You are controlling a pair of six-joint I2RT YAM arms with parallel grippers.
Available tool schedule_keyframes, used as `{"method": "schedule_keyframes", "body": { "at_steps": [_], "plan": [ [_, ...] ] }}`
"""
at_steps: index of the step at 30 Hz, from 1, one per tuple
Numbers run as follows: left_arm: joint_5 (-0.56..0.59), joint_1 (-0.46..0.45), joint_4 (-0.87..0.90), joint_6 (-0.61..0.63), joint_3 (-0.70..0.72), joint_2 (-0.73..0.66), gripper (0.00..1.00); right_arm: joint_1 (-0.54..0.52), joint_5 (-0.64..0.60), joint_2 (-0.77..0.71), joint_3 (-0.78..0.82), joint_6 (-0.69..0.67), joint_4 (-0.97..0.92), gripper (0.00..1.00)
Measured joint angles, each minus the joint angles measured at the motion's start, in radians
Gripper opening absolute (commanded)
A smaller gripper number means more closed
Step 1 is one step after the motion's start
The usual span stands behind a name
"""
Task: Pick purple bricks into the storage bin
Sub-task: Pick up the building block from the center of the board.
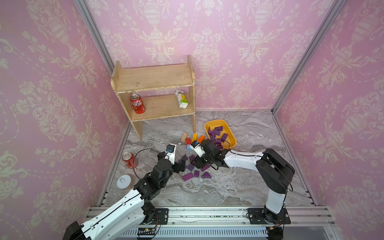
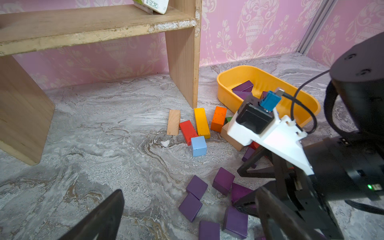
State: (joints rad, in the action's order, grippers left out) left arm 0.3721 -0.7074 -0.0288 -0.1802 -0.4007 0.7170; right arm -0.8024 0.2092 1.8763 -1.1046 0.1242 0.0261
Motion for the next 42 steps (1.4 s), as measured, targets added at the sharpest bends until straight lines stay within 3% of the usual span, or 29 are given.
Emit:
{"method": "schedule_keyframes", "body": {
  "at_steps": [3,12,19,24,31,36,42],
  "plan": [
    [0.000,0.001,-0.008,0.001,0.009,-0.006,0.99,0.000,-0.006,0.031,-0.042,-0.002,-0.032,0.50],
    [-0.005,0.022,-0.018,0.007,0.046,-0.029,0.99,0.000,-0.035,0.132,-0.187,-0.020,-0.113,0.46],
    [-0.074,0.032,-0.026,0.032,0.047,-0.027,0.99,0.000,-0.078,0.168,-0.234,-0.020,-0.172,0.44],
    [-0.166,0.032,-0.043,0.064,0.066,-0.038,0.99,0.000,-0.090,0.188,-0.265,-0.020,-0.201,0.27],
    [-0.225,0.038,-0.066,0.087,0.075,-0.033,0.99,0.002,-0.109,0.188,-0.279,-0.024,-0.209,0.14],
    [-0.230,0.039,-0.081,0.098,0.074,-0.007,0.99,0.037,-0.097,0.150,-0.263,-0.016,-0.220,0.15],
    [-0.238,0.043,-0.117,0.111,0.064,0.043,0.99,0.187,-0.074,-0.040,-0.227,0.010,-0.244,0.16]
  ]
}}
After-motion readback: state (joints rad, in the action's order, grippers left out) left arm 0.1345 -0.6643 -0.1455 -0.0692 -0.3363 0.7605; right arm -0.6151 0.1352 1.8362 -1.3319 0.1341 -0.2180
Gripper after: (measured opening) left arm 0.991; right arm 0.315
